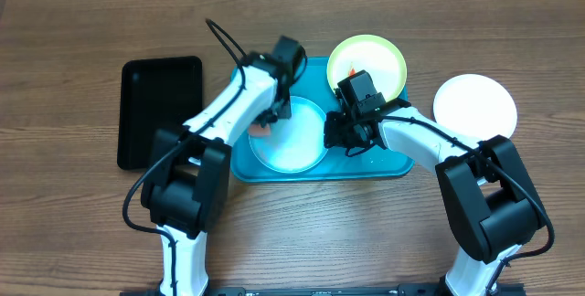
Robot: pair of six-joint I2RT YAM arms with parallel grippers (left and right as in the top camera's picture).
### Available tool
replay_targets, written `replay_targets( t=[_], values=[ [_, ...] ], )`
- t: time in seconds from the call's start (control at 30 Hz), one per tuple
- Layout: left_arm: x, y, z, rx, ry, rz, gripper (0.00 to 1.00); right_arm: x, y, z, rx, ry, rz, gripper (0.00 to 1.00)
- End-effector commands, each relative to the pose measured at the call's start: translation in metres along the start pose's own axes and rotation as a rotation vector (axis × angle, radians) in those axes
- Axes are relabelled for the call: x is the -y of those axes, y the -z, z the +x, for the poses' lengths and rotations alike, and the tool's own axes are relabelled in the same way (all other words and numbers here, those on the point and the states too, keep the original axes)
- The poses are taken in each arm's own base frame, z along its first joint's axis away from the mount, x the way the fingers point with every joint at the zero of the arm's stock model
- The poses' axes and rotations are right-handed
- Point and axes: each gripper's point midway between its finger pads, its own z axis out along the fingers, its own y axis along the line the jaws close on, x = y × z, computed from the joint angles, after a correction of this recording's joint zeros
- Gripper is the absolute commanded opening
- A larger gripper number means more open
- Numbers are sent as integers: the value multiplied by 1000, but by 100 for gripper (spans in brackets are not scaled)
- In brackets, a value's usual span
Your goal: Clean dirty plates on tray and stack at the side
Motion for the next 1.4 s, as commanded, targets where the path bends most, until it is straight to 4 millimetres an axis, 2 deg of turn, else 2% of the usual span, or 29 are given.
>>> replay_targets(
  t=[0.0, 0.17, 0.27, 0.4, 0.67, 1.03, 1.17, 1.37],
  values=[
    [-3, 34, -37, 76, 42, 31, 4, 12, -5, 5, -16, -4, 43, 4],
    [5, 74, -47, 55, 3, 138, 4, 12, -5, 6, -22, -6, 46, 4],
    [5, 85, -48, 39, -9, 183, 4, 10, 3, 5, -35, 3, 57, 4],
    [0, 84, -46, 17, 0, 187, 4, 12, 26, -4, -9, 28, 127, 4],
    [-2, 82, -46, 16, 3, 181, 4, 16, 86, -22, 137, 70, 306, 4],
    [-1, 81, -45, 13, 3, 185, 4, 25, 159, -21, 367, 213, 664, 4],
    [-1, 80, -44, 11, 2, 184, 4, 18, 179, -18, 451, 293, 783, 4],
    [-1, 78, -43, 6, 2, 181, 4, -4, 204, -14, 596, 418, 921, 4]
  ],
)
